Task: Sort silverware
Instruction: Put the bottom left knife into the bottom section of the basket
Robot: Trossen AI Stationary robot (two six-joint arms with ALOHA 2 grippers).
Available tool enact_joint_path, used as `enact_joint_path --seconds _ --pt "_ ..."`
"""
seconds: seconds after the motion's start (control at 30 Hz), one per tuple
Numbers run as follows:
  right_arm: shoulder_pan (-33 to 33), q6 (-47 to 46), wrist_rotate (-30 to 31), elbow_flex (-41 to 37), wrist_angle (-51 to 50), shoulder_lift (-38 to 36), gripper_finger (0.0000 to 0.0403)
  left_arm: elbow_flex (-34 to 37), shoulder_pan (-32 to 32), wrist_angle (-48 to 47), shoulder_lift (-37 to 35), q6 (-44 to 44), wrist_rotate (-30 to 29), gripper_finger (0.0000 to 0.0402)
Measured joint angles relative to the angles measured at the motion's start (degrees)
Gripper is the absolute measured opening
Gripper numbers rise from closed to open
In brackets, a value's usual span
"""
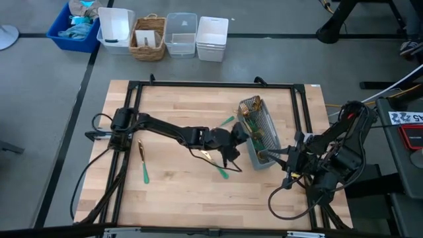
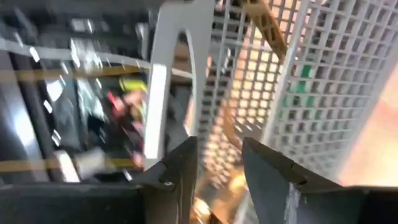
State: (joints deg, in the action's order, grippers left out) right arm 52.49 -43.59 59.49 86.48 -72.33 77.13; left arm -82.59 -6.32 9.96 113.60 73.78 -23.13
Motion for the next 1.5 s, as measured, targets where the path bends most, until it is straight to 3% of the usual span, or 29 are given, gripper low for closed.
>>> enact_joint_path --seconds 0.23,0.4,0.5,0.63,0.83,1.0,1.17,1.5 --pt "0.0 0.4 0.0 0.0 -0.3 -2.4 0.0062 0.0 -1.2 -16.0 -5.9 -20.7 -1.5 0.0121" --pt "-0.9 0.6 0.0 0.0 -1.4 -3.1 0.0062 0.0 -1.3 -37.1 -12.1 -43.9 -0.5 0.0121" --pt "-3.3 0.6 -1.8 0.0 -1.6 -3.0 0.0062 0.0 -1.2 -54.4 -15.7 -62.6 2.5 0.0121" --pt "-9.5 5.0 -7.0 0.0 -1.1 -3.0 0.0062 0.5 -2.2 -74.8 -18.9 -94.2 9.6 0.0121" --pt "-20.3 14.2 -14.2 0.0 2.7 -3.0 0.0062 5.2 -9.9 -91.0 -20.4 -131.0 15.2 0.0121" --pt "-26.5 26.5 -25.7 0.0 11.4 -2.6 0.0062 11.6 -18.3 -90.9 -20.4 -148.2 24.2 0.012" --pt "-28.2 35.3 -37.3 0.0 17.5 -1.5 0.0062 17.6 -26.2 -85.3 -20.4 -158.8 26.1 0.0121" --pt "-28.1 36.6 -39.7 0.0 17.0 1.2 0.0062 25.7 -38.0 -74.9 -24.5 -176.4 24.7 0.012"
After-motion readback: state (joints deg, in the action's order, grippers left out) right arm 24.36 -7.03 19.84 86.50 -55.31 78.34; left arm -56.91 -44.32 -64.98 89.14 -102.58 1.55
